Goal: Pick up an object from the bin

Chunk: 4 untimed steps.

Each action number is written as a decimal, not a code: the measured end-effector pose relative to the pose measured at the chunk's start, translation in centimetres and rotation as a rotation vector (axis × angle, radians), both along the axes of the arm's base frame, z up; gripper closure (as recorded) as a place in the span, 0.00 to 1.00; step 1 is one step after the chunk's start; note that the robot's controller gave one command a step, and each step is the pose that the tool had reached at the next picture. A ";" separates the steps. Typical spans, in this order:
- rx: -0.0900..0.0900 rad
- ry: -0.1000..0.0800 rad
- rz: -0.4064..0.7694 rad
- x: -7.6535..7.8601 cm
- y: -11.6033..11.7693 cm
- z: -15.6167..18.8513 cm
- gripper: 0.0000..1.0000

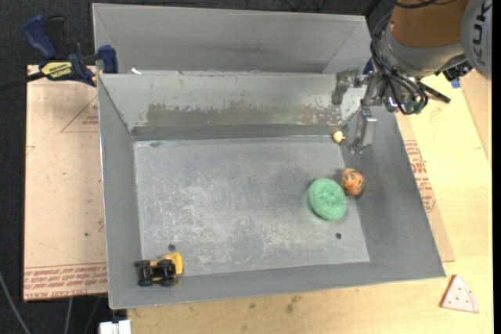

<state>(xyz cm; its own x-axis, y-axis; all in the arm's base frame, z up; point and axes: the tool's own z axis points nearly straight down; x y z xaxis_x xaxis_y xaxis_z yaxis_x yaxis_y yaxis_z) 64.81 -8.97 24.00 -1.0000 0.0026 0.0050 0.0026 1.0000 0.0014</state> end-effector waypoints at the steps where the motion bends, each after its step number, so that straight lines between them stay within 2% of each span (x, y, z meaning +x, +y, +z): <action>1: -0.001 -0.008 0.002 0.1 0.0 0.6 0.00; 2: 0.000 -0.012 -0.070 -1.3 -1.6 -3.7 0.00; 3: -0.001 -0.008 -0.022 -2.1 -2.8 -8.1 0.00; 4: 0.000 -0.008 -0.044 -3.4 -3.7 -11.2 0.00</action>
Offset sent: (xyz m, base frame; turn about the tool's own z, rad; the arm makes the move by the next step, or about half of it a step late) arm -0.0306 -0.0349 -0.0866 0.1521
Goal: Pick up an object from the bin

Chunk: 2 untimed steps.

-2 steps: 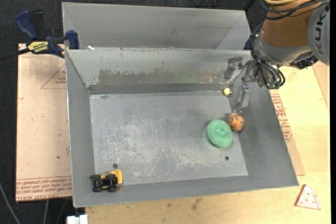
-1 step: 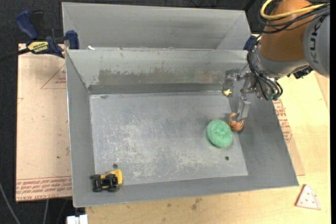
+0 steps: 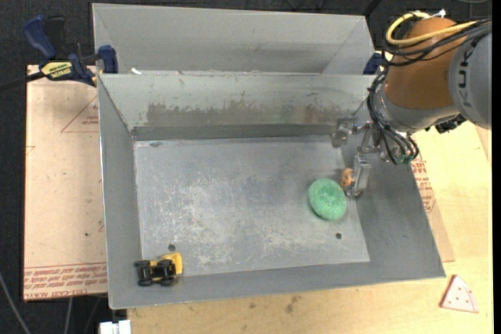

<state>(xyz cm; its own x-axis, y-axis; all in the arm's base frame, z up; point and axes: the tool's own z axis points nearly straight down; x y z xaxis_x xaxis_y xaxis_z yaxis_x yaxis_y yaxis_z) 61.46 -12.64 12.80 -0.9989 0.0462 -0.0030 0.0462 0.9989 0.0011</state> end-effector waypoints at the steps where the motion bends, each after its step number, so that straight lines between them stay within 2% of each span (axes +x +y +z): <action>1: 0.000 0.000 -0.064 -0.5 -0.7 -3.5 0.00; 2: -0.001 0.001 -0.006 0.4 -0.8 -5.5 0.00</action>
Offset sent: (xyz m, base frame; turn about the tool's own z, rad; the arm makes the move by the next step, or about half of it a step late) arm 0.0039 -0.0089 -0.0580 0.0037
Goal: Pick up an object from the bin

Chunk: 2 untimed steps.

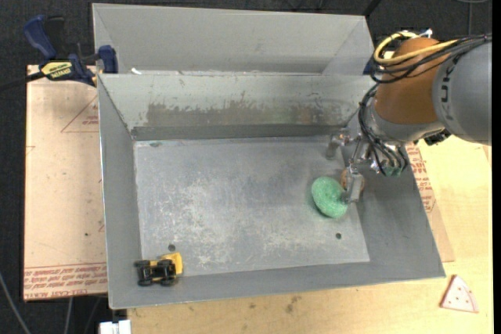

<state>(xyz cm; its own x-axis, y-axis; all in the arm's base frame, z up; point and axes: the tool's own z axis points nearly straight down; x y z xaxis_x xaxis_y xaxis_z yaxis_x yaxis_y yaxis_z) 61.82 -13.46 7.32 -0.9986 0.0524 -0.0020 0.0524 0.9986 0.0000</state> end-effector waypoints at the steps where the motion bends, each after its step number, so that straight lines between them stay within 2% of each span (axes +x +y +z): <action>1: -0.001 -0.003 -0.144 -0.7 0.7 -0.2 0.00; 2: 0.000 -0.003 -0.047 -2.3 0.8 0.0 1.00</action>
Offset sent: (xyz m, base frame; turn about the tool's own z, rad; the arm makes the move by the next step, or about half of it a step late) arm -0.0255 0.0084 -0.0032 0.0469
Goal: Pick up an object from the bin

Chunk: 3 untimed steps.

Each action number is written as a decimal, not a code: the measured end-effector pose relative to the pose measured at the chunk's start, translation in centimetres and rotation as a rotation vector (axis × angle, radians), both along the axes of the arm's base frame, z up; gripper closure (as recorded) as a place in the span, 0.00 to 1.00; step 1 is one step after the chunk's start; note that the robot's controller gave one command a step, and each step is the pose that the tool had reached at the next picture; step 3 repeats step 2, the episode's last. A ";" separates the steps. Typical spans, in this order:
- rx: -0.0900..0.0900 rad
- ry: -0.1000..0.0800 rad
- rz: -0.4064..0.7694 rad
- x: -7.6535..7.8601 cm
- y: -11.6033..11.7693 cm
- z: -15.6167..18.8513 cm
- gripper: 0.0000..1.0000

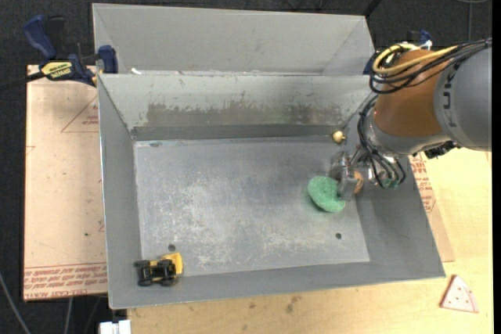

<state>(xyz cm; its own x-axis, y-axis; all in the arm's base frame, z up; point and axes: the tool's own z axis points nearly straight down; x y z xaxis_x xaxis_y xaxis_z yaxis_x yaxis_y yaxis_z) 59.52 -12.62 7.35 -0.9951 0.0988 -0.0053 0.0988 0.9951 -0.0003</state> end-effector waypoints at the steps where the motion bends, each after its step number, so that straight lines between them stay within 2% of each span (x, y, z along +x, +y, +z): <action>1: 0.000 0.000 0.000 0.0 0.0 0.0 1.00; 2: 0.003 0.010 -0.003 0.1 0.3 3.9 1.00; 3: 0.003 0.010 -0.003 0.1 0.3 3.9 1.00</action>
Offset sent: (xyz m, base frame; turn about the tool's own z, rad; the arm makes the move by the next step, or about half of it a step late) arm 0.0100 0.0049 0.1078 0.0073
